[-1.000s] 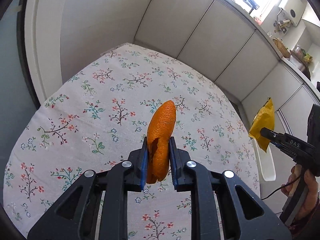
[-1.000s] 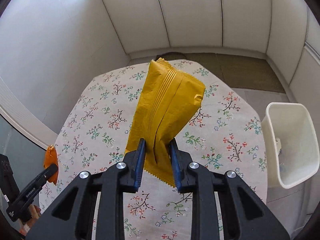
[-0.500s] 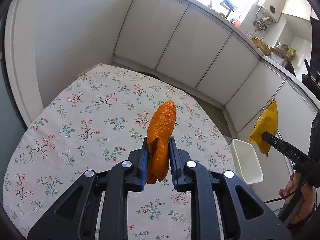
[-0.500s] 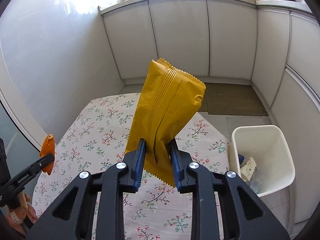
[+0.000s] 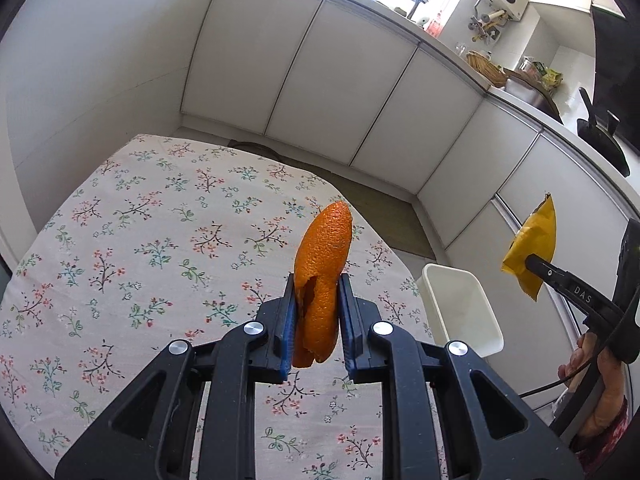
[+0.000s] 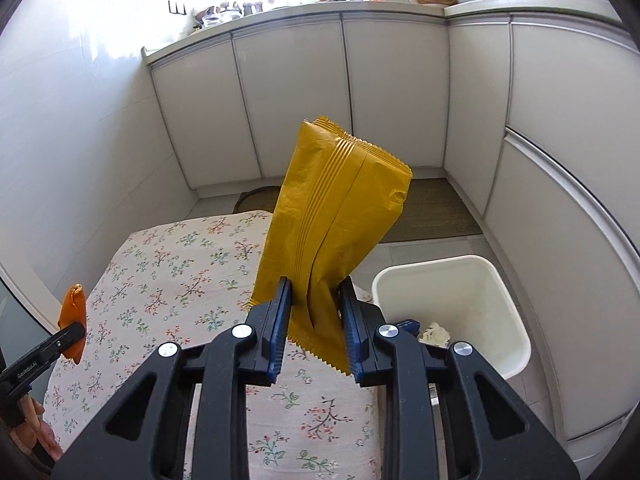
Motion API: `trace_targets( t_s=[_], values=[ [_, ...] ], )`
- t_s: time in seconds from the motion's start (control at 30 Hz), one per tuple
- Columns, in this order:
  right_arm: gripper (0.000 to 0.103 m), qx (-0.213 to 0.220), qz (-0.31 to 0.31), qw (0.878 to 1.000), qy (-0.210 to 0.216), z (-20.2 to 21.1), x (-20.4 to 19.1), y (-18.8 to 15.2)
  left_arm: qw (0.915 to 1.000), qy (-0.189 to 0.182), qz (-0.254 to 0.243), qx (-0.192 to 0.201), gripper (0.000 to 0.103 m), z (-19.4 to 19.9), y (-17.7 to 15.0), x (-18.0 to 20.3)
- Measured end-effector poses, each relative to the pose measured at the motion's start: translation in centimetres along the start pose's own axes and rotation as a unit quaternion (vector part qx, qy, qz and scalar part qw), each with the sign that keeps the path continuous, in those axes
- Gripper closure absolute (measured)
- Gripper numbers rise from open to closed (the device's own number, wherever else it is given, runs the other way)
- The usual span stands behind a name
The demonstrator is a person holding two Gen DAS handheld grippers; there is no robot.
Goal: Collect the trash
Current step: 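Carry the yellow packet over the bin and open the right gripper, then carry the orange peel over the bin and open the left gripper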
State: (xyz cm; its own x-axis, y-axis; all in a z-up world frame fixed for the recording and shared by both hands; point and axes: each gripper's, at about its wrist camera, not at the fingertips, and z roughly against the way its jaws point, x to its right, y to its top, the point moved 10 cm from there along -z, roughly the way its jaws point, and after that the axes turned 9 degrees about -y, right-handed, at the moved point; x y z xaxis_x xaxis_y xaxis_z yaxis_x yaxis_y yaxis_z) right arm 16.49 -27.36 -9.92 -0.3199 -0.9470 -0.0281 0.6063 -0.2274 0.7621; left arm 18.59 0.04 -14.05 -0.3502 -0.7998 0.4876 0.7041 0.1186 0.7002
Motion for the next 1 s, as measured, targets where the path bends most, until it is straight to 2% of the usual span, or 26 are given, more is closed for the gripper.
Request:
trace_targets(
  t_s=[0.17, 0.33, 0.4, 0.47, 0.53, 0.63, 0.73, 0.87, 1.0],
  values=[
    [0.077, -0.003, -0.012, 0.999, -0.045, -1.5, 4.7, 0.8, 0.9999, -0.007, -0.006, -0.011, 0.085, -1.4, -0.4, 1.5],
    [0.069, -0.018, -0.034, 0.995, -0.089, -4.3, 9.5, 1.1, 0.9996, -0.016, -0.015, -0.02, 0.085, -2.9, -0.6, 3.3],
    [0.053, -0.02, -0.046, 0.994, -0.099, -4.9, 11.1, 1.0, 0.9994, -0.021, -0.018, -0.022, 0.085, -3.5, -0.6, 4.2],
    [0.045, -0.023, -0.059, 0.992, -0.104, -5.3, 12.5, 0.9, 0.999, -0.029, -0.021, -0.026, 0.085, -4.3, -0.5, 5.2],
    [0.042, -0.023, -0.068, 0.991, -0.113, -5.2, 13.7, 0.9, 0.9986, -0.04, -0.02, -0.029, 0.085, -5.1, -0.4, 6.2],
    [0.038, -0.017, -0.081, 0.988, -0.129, -4.6, 15.3, 0.9, 0.9972, -0.063, -0.019, -0.036, 0.085, -6.8, -0.1, 8.6],
    [0.028, -0.01, -0.096, 0.984, -0.148, -3.8, 17.0, 1.1, 0.9952, -0.084, -0.027, -0.042, 0.085, -8.5, 0.3, 11.4],
    [0.025, -0.007, -0.113, 0.978, -0.173, -2.5, 20.0, 0.8, 0.9907, -0.118, -0.041, -0.054, 0.085, -11.5, 0.8, 16.2],
    [0.019, -0.012, -0.142, 0.973, -0.181, -1.4, 23.1, 0.2, 0.9851, -0.146, -0.06, -0.068, 0.085, -14.4, 1.0, 21.0]
  ],
)
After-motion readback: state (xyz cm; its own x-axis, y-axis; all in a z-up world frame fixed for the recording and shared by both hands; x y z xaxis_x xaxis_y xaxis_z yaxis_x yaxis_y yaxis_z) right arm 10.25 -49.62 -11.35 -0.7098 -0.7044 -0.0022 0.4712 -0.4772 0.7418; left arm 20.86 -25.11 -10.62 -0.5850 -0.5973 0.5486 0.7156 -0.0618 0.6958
